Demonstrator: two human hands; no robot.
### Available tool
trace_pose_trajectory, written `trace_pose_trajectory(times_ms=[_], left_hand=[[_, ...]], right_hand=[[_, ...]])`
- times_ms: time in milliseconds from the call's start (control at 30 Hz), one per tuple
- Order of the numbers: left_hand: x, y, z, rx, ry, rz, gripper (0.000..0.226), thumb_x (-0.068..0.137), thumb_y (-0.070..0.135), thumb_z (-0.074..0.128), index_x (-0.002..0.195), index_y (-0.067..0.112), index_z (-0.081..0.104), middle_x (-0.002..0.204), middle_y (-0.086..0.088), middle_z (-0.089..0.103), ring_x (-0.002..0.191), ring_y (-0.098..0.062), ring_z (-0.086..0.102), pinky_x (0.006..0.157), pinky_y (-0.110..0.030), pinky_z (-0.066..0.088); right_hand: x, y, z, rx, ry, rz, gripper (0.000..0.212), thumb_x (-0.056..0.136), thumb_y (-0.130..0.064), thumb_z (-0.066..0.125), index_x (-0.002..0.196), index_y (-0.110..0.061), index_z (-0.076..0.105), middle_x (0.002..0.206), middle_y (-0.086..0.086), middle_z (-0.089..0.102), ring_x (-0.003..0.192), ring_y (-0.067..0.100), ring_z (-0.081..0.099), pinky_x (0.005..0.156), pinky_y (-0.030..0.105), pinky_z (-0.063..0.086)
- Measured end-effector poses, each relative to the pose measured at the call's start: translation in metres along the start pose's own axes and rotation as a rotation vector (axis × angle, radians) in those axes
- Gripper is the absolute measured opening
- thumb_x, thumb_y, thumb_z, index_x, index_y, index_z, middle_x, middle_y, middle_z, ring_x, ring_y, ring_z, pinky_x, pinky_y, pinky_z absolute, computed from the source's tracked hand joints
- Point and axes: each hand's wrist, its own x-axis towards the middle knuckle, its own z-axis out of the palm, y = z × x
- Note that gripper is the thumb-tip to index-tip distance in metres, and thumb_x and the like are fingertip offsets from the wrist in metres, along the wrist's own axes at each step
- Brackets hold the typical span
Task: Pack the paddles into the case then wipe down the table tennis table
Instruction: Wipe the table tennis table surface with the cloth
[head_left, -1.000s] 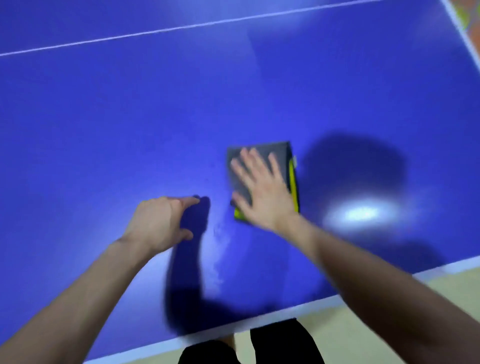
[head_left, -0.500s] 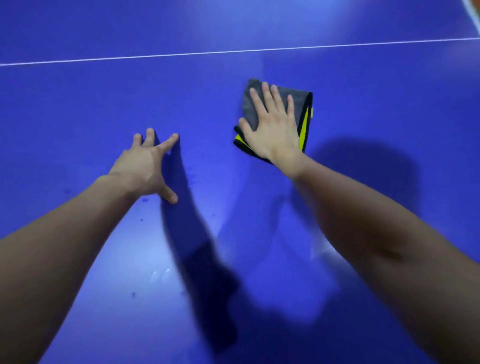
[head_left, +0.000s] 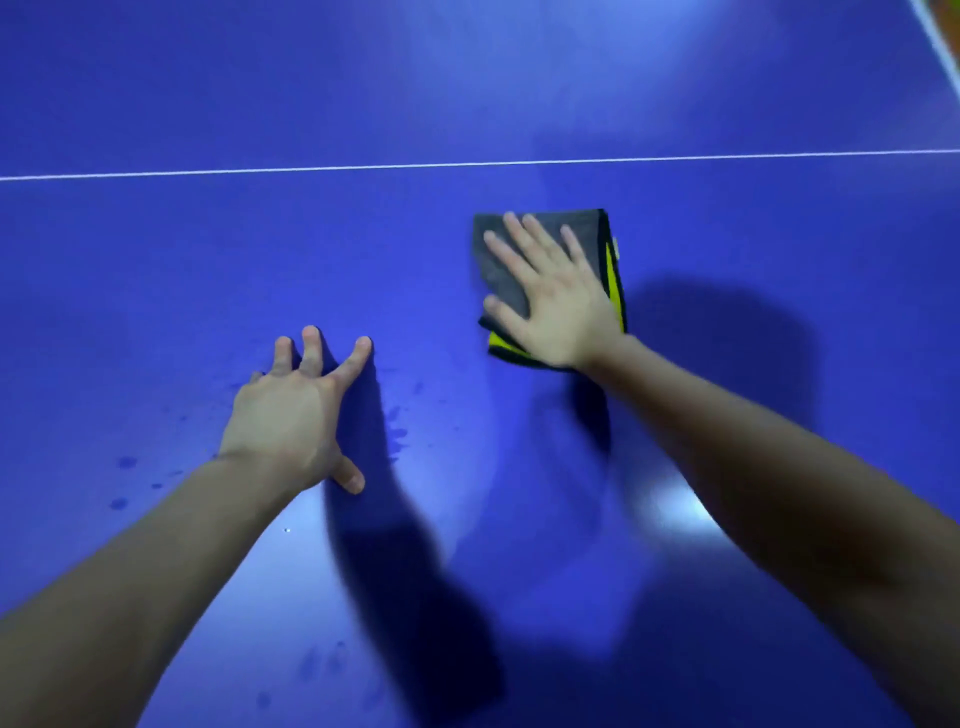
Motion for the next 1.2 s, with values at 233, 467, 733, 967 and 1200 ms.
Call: trace_pose_trajectory(times_ms=[233,467,733,967,1200], left_hand=[[-0.001,0.0,0.0,0.024,0.003,0.01,0.165,0.046,0.082,0.091,0.165,0.047,-0.02,0.178,-0.007,-0.003,0.162,-0.031,0.012,0.086,-0.039,0.051],[-0.005,0.001,-0.007,-0.043,0.001,-0.009,0.164,0.048,0.078,0.093,0.165,0.048,-0.019,0.178,-0.006,-0.005,0.164,-0.03,0.008,0.098,-0.041,0.052],[-0.004,0.0,0.001,-0.097,0.018,-0.02,0.163,0.05,0.072,0.096,0.163,0.052,-0.02,0.178,-0.003,-0.013,0.165,-0.03,0.007,0.105,-0.04,0.047],[-0.007,0.0,-0.004,-0.098,0.02,-0.015,0.163,0.048,0.073,0.096,0.164,0.052,-0.017,0.179,-0.001,-0.008,0.165,-0.028,0.007,0.101,-0.038,0.049],[-0.007,-0.001,-0.004,-0.09,0.021,-0.027,0.163,0.047,0.076,0.095,0.162,0.055,-0.019,0.179,0.001,-0.009,0.165,-0.026,0.01,0.093,-0.036,0.05]], right_hand=[[0.058,-0.007,-0.002,-0.003,-0.008,0.128,0.081,0.104,-0.067,0.031,0.174,-0.028,0.023,0.184,0.001,0.01,0.17,0.018,0.007,0.136,0.056,0.004],[-0.112,-0.051,-0.013,0.034,-0.093,-0.216,0.078,0.108,-0.058,0.05,0.174,-0.025,0.026,0.183,0.001,0.01,0.17,0.018,0.002,0.136,0.056,0.009],[0.12,0.002,-0.002,-0.004,-0.067,0.111,0.081,0.103,-0.069,0.029,0.175,-0.031,0.019,0.184,-0.002,0.007,0.169,0.017,0.003,0.137,0.053,0.001],[0.017,-0.033,-0.002,0.028,-0.001,0.03,0.08,0.106,-0.065,0.035,0.174,-0.023,0.025,0.183,0.005,0.01,0.17,0.022,0.005,0.136,0.057,0.006],[-0.053,-0.03,-0.007,0.011,-0.042,-0.319,0.077,0.107,-0.059,0.049,0.172,-0.024,0.031,0.182,0.003,0.016,0.17,0.022,0.008,0.136,0.056,0.01]])
